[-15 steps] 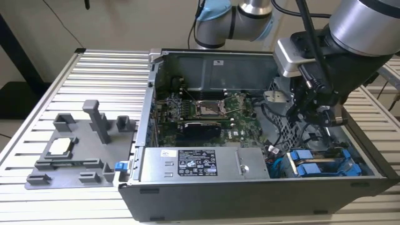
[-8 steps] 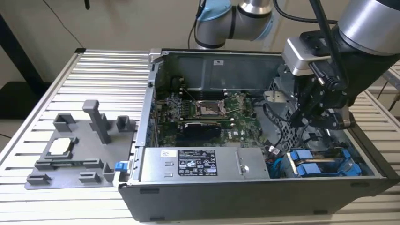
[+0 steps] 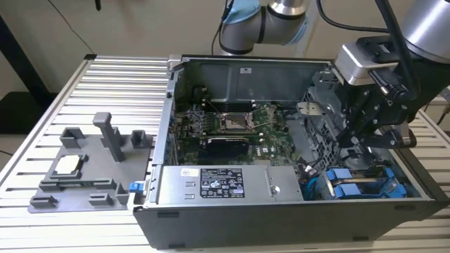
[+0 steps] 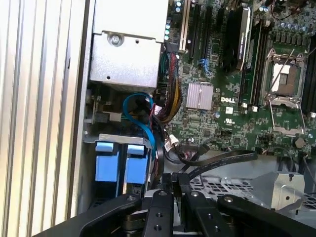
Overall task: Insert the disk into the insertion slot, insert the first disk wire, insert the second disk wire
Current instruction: 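Insert the second disk wire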
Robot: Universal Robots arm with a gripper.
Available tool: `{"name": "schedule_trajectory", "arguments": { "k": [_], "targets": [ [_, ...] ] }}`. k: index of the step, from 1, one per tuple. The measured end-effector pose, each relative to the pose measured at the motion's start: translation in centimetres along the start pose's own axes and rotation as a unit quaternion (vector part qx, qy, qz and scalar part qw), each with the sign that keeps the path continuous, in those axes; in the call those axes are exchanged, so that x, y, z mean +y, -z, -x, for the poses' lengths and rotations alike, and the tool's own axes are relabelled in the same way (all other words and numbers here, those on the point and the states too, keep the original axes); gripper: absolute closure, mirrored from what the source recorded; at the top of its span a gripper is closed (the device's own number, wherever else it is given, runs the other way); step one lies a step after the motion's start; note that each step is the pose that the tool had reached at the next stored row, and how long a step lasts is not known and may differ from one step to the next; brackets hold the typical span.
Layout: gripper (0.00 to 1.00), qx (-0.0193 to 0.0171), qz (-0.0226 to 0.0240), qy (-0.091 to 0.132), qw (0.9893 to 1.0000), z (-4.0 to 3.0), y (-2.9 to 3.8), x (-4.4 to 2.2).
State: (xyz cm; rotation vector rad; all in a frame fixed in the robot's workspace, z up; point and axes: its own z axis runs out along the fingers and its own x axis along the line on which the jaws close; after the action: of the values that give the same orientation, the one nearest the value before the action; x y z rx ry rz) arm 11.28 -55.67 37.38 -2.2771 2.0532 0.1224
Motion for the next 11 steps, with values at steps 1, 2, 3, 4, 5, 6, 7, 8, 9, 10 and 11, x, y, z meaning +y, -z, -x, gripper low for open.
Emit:
{"name": "schedule_trajectory", "arguments": {
  "k": [1, 2, 3, 4, 5, 6, 7, 8, 9, 10, 11],
  "targets": [
    [0.84, 0.0028, 0.0003, 0.000, 1.0000, -0.02, -0.06, -0.20],
    [0.84, 0.0053, 0.0005, 0.000, 1.0000, -0.04, -0.11, -0.35],
    [0.84, 0.0076, 0.0008, 0.000, 1.0000, -0.06, -0.17, -0.47],
    [0.84, 0.0096, 0.0010, 0.000, 1.0000, -0.08, -0.23, -0.57],
    [0.84, 0.0109, 0.0011, 0.000, 0.9999, -0.10, -0.31, -0.66],
    [0.84, 0.0118, 0.0011, 0.000, 0.9999, -0.11, -0.39, -0.73],
    [0.84, 0.0128, 0.0009, 0.000, 0.9999, -0.13, -0.48, -0.79],
    [0.84, 0.0140, 0.0005, 0.000, 0.9999, -0.14, -0.55, -0.85],
    [0.84, 0.0152, 0.0001, 0.000, 0.9999, -0.16, -0.64, -0.90],
    [0.84, 0.0167, -0.0003, 0.000, 0.9999, -0.17, -0.71, -0.96],
    [0.84, 0.0187, -0.0007, 0.000, 0.9998, -0.19, -0.79, -1.02]
  ]
}}
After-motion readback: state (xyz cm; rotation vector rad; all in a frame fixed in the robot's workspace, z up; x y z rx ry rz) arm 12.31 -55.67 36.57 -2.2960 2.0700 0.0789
